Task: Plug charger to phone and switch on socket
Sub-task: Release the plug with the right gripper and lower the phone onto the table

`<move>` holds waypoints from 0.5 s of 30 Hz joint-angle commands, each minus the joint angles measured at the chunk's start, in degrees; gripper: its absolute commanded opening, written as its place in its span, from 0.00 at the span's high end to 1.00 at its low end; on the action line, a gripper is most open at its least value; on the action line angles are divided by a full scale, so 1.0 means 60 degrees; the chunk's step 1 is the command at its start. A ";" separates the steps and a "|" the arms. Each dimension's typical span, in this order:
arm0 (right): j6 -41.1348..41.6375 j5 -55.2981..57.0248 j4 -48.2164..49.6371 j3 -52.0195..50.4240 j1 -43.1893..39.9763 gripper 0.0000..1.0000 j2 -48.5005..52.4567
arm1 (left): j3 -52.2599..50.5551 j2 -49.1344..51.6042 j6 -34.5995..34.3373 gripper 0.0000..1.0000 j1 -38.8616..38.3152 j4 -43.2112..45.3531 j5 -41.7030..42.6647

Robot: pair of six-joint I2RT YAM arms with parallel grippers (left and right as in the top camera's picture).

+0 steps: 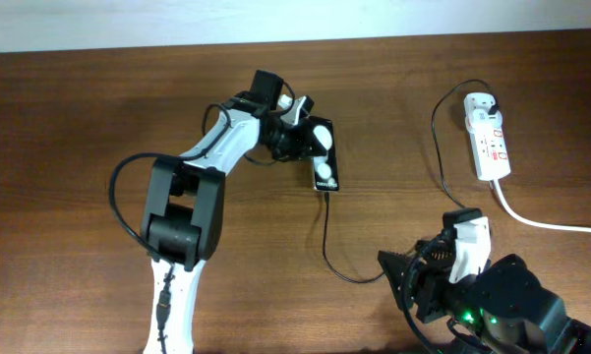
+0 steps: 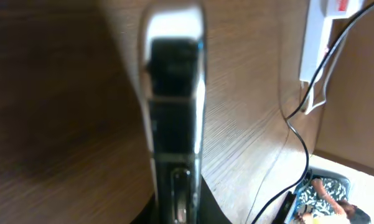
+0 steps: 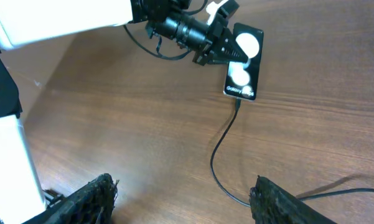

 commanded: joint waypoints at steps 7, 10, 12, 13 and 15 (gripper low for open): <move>-0.0055 0.0157 -0.0375 0.0073 -0.0025 0.27 -0.0029 | 0.0226 0.0699 0.0295 0.74 -0.0197 0.0244 -0.1169; -0.0055 0.0157 -0.0393 0.0073 -0.0025 0.27 -0.0029 | 0.0219 0.0699 0.0295 0.64 -0.0193 0.0233 -0.1257; -0.0055 0.0157 -0.0397 0.0069 -0.0025 0.22 -0.0029 | 0.0219 0.0699 0.0295 0.56 -0.0193 0.0036 -0.1931; -0.0055 0.0157 -0.0393 0.0069 -0.0025 0.21 -0.0029 | 0.0219 0.0699 0.0295 0.53 -0.0197 -0.0058 -0.2204; -0.0055 0.0157 -0.0404 0.0033 -0.0025 0.17 -0.0025 | 0.0219 0.0699 0.0295 0.50 -0.0197 -0.0146 -0.2204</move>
